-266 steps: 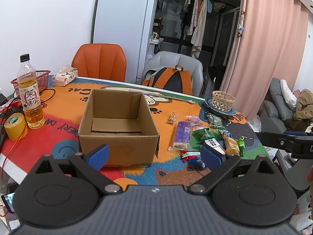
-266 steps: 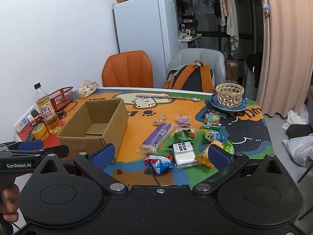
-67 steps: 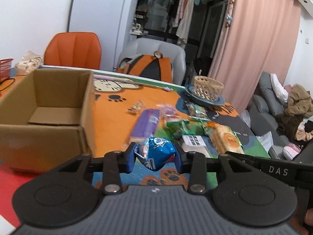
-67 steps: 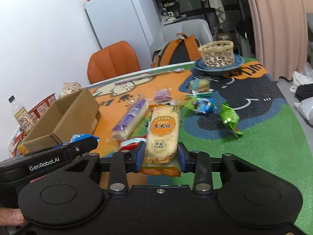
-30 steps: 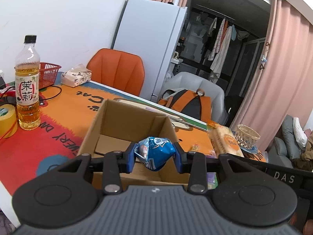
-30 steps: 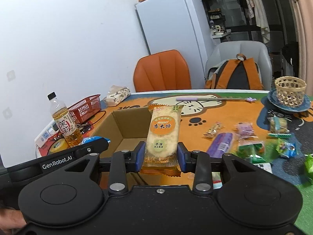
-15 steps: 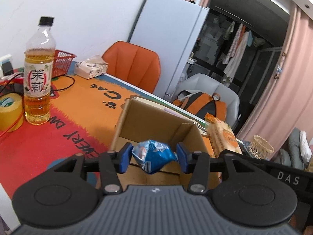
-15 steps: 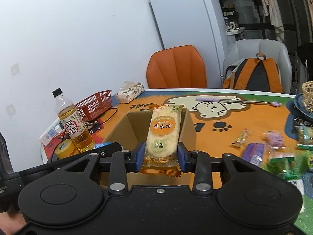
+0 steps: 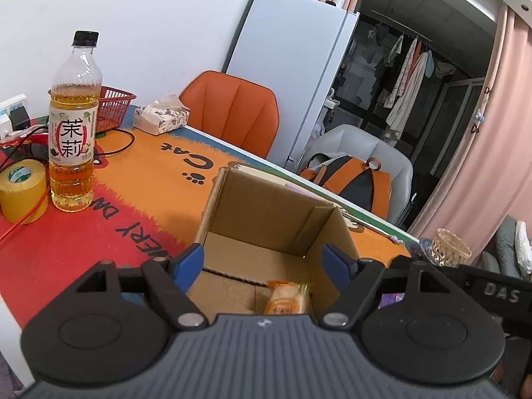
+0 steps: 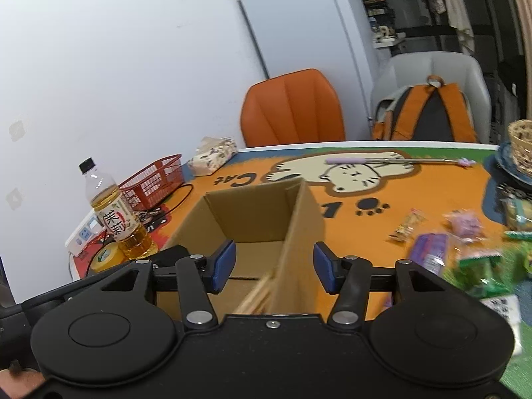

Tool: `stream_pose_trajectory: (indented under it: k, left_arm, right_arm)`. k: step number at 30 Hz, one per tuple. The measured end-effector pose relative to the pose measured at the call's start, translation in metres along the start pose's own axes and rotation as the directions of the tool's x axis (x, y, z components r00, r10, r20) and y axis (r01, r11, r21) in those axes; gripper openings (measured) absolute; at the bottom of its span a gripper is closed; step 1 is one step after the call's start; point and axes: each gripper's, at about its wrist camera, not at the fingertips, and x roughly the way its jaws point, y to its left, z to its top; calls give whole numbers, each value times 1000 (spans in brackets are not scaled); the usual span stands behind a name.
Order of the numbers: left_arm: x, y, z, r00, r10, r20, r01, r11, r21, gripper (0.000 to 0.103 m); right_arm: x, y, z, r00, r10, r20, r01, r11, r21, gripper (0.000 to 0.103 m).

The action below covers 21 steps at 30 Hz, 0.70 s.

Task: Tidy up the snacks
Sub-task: 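Open both grippers to drop the chip bag and rice cake into the box, then move both grippers back over the snacks on the table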

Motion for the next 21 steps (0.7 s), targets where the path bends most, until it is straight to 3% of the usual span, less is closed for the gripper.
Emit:
stream_pose_trajectory:
  k: [5, 7, 15, 18, 21]
  left_arm:
    - [-3, -11, -4, 1000, 16, -27, -16, 1000, 10, 85]
    - [-6, -17, -7, 1000, 4, -16, -4, 1000, 27, 89]
    - [-5, -49, -17, 999, -36, -41, 39, 997, 67, 90]
    - [-5, -64, -22, 998, -45, -48, 49, 993, 104, 90]
    - [-4, -76, -25, 997, -62, -53, 67, 992, 104, 90]
  right_arm:
    - [-25, -25, -8, 999, -44, 14, 43, 998, 42, 64]
    - [-31, -33, -12, 999, -44, 23, 43, 998, 42, 72]
    - [-56, -67, -12, 994, -101, 36, 97, 991, 94, 73]
    - [-65, -76, -13, 992, -117, 51, 112, 990, 83, 82]
    - [-70, -87, -15, 990, -135, 43, 131, 987, 91, 82]
